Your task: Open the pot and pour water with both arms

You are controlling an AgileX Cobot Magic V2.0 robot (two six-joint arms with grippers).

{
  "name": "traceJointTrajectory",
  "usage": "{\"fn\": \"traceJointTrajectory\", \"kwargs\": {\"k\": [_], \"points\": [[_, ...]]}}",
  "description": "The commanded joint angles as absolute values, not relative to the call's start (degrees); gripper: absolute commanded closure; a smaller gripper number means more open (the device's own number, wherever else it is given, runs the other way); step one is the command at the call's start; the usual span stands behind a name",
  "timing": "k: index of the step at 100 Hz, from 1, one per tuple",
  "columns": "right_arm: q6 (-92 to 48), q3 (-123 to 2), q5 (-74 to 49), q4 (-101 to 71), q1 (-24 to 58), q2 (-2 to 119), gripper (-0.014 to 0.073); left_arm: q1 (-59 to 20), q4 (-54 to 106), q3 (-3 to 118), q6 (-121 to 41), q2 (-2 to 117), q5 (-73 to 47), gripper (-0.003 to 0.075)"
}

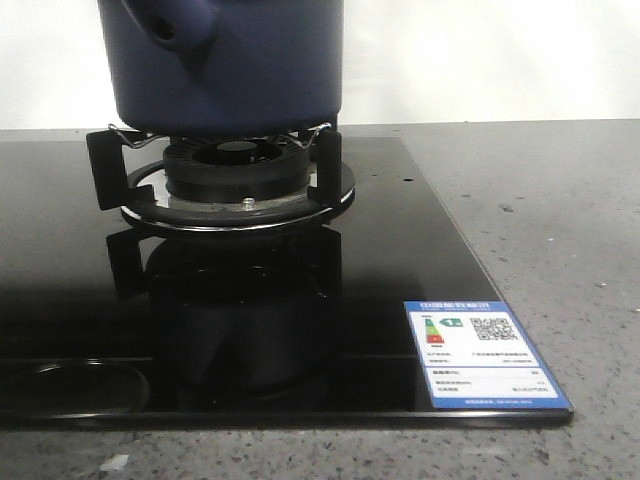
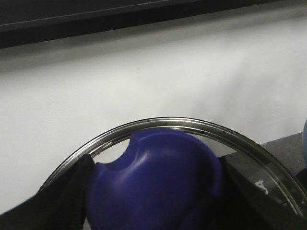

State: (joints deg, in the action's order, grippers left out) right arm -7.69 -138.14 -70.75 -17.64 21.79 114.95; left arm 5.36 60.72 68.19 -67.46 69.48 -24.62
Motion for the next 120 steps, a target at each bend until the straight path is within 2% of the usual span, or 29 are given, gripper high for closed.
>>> {"fn": "traceJointTrajectory", "kwargs": {"k": [1, 42, 70, 95, 120], "points": [[-8.61, -139.93, -63.48, -19.35, 21.88, 111.99, 0.0641, 5.43, 63.64, 70.68, -66.96, 67.57, -21.56, 0.0365], [-12.51, -139.91, -57.02, -19.24, 23.38, 111.99, 0.0634, 5.43, 63.64, 70.68, -66.96, 67.57, -21.44, 0.0365], [-16.42, -133.13, -49.34, -19.23, 24.66, 109.7, 0.0634, 5.43, 63.64, 70.68, -66.96, 67.57, -21.55, 0.0365], [-19.57, -117.19, -33.84, -19.23, 25.67, 102.84, 0.0634, 5.43, 63.64, 70.68, -66.96, 67.57, -21.63, 0.0365], [-22.5, -95.77, -10.73, -21.47, 26.17, 93.72, 0.0636, 5.43, 63.64, 70.68, -66.96, 67.57, -21.77, 0.0365]]}}
